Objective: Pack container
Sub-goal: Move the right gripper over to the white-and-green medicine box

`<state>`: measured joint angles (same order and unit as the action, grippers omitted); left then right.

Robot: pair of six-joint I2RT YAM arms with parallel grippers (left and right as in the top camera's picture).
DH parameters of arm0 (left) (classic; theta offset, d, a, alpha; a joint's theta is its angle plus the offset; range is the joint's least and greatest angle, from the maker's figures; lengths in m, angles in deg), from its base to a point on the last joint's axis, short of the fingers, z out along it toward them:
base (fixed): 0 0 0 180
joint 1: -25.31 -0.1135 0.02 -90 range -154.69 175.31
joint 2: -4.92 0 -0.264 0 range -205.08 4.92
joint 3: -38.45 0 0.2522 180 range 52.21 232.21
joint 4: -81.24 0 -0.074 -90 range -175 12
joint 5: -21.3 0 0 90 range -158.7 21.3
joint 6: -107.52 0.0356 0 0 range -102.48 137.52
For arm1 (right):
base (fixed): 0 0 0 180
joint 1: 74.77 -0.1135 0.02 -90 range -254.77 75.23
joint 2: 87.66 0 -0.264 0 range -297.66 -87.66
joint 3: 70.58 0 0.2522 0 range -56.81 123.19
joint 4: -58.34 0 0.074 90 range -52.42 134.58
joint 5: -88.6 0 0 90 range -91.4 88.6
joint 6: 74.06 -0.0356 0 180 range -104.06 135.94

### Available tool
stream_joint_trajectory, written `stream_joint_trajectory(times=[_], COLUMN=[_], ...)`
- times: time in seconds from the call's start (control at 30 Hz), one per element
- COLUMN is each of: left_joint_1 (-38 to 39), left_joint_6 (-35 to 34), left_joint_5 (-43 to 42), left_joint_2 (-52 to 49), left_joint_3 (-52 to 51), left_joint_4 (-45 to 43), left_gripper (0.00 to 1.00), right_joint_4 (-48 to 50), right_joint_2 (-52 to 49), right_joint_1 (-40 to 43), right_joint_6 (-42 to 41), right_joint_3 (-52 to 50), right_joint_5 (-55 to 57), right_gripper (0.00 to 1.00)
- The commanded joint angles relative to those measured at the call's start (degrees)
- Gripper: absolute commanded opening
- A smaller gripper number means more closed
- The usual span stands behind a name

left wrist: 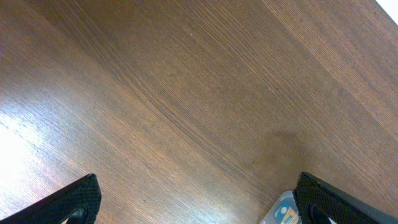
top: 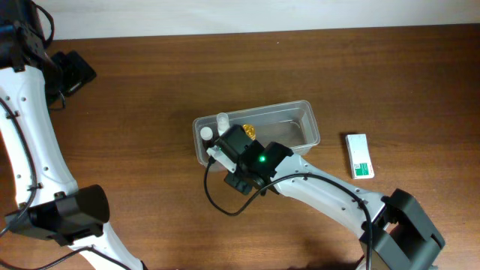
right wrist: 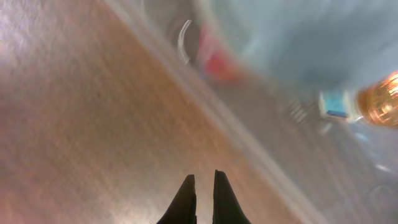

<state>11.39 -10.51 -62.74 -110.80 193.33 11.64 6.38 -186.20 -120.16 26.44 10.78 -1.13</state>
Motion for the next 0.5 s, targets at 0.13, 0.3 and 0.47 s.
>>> stream_joint_trajectory(times=[0.13, 0.3, 0.47], left_joint_1=[-0.1, -0.1, -0.1], left_joint_6=[0.9, 0.9, 0.9], left_joint_5=[-0.2, -0.2, -0.2], left_joint_2=[0.5, 0.5, 0.5], left_joint_3=[0.6, 0.6, 0.6], left_joint_4=[0.0, 0.0, 0.0], left_gripper=[1.0, 1.0, 1.0], right_joint_4=[-3.5, -3.7, -5.7], right_joint_2=[2.8, 9.1, 16.6], right_joint_1=[0.4, 2.0, 8.9], right_joint_6=[-0.5, -3.7, -8.5], right_joint_3=[-0.2, -0.2, -0.2], right_joint_5=[-5.7, -5.6, -5.6], right_gripper=[0.04, 0.04, 0.04])
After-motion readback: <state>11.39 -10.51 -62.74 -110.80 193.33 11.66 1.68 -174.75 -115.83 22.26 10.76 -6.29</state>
